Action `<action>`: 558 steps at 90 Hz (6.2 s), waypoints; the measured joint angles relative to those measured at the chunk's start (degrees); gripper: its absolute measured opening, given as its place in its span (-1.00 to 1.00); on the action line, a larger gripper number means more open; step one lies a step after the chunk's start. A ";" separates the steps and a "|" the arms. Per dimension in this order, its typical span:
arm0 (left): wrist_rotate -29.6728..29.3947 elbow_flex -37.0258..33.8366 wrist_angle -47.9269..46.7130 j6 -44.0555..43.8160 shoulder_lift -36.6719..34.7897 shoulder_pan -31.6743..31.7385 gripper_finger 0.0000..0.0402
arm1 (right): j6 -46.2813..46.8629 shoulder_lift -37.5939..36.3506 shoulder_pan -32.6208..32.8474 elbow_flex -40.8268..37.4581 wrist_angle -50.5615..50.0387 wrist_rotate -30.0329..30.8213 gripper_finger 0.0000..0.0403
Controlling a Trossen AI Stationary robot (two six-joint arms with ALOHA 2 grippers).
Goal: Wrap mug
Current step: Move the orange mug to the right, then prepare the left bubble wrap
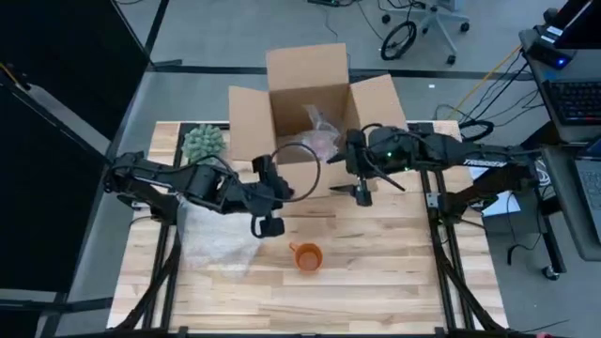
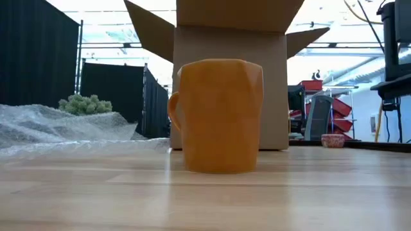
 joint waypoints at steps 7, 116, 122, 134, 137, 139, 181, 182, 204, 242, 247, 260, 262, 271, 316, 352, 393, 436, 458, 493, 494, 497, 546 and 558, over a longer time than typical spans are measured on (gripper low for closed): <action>4.73 0.00 -3.44 -5.14 0.00 0.00 -1.00 | 1.79 -0.42 1.04 0.01 -2.66 0.12 0.56; 7.11 -22.71 -11.91 -45.53 -0.07 -16.76 -0.35 | 34.35 0.25 29.28 -30.12 19.30 19.66 0.56; 6.43 -22.86 -11.92 -44.47 -0.05 -16.76 -0.25 | 34.11 0.25 28.23 -30.15 19.42 19.64 0.56; 4.70 -22.86 -11.80 -43.93 -0.07 -16.75 -0.16 | 32.77 0.25 26.53 -30.15 19.42 19.60 0.56; 4.68 -22.86 -11.80 -43.94 -0.07 -16.67 -0.16 | 32.61 0.25 26.17 -30.15 19.42 19.56 0.55; 4.68 -22.86 -11.79 -43.93 -0.07 -16.65 -0.15 | 32.43 0.28 25.98 -30.15 19.47 19.55 0.56; 5.30 -22.86 -10.63 -42.89 -0.07 -16.65 -0.15 | 29.26 14.44 19.44 -24.03 22.32 17.57 0.55; 5.32 -22.86 -10.44 -42.89 -0.07 -16.65 -0.15 | 29.42 14.95 19.26 -23.52 22.18 17.58 0.55; 5.60 -22.86 -9.26 -42.74 -0.07 -16.65 -0.15 | 34.91 25.37 18.19 -10.89 14.65 11.52 0.55; 4.71 -22.86 -8.99 -42.50 -0.07 -16.65 -0.15 | 38.99 35.01 17.25 -5.63 4.19 7.22 -0.34; 4.55 -22.86 -8.98 -42.48 -0.07 -16.65 -0.15 | 38.81 34.85 17.28 -5.57 1.90 7.48 -0.63; 3.43 -22.86 -9.00 -42.52 -0.07 -16.65 -0.15 | 38.30 33.09 17.46 -5.48 -6.16 7.20 -0.93; 3.41 -22.86 -8.99 -42.67 -0.07 -16.65 -0.15 | 38.31 32.78 17.53 -5.54 -7.62 7.21 -0.93; 3.41 -22.86 -9.04 -44.11 -0.07 -17.22 -0.15 | 38.90 30.77 17.98 -5.74 -17.14 9.46 -0.97; 5.56 -33.39 -7.23 -50.43 -0.02 -15.96 -0.15 | 47.47 5.72 12.86 -34.34 -12.85 10.94 -0.99; 5.22 -35.26 -3.29 -48.07 -0.07 -13.49 -0.15 | 47.42 -1.91 9.47 -36.78 -12.89 9.08 -0.44; 3.39 -42.86 14.21 -49.10 -0.07 -9.97 -0.15 | 47.57 -12.20 9.80 -21.25 -22.57 9.30 0.12; 2.71 -55.36 30.72 -45.84 0.46 -4.99 -0.16 | 46.09 -12.69 15.48 -21.17 -20.93 22.42 0.08; 0.67 -56.18 29.51 -45.19 0.50 -3.50 -0.76 | 46.09 -12.43 17.86 -21.19 -19.28 23.02 0.08; -0.23 -43.22 6.41 -42.78 -0.26 -5.59 -1.00 | 40.70 -4.75 28.57 -21.24 -1.70 22.35 0.08; -0.46 -42.69 5.61 -42.78 -0.26 -5.71 -1.00 | 40.59 -4.28 28.86 -21.24 -1.25 22.37 0.08; -1.16 -41.13 3.45 -42.79 -0.26 -6.24 -1.00 | 40.43 -2.82 29.60 -21.24 -0.10 22.42 0.08; -2.06 -11.52 -9.50 -36.80 -0.28 -18.05 -1.00 | 43.43 13.98 37.59 -21.24 17.37 22.70 0.08; -3.88 -3.61 -7.03 -29.74 -0.35 -20.95 -1.00 | 43.21 14.57 38.75 -21.22 19.61 25.12 0.08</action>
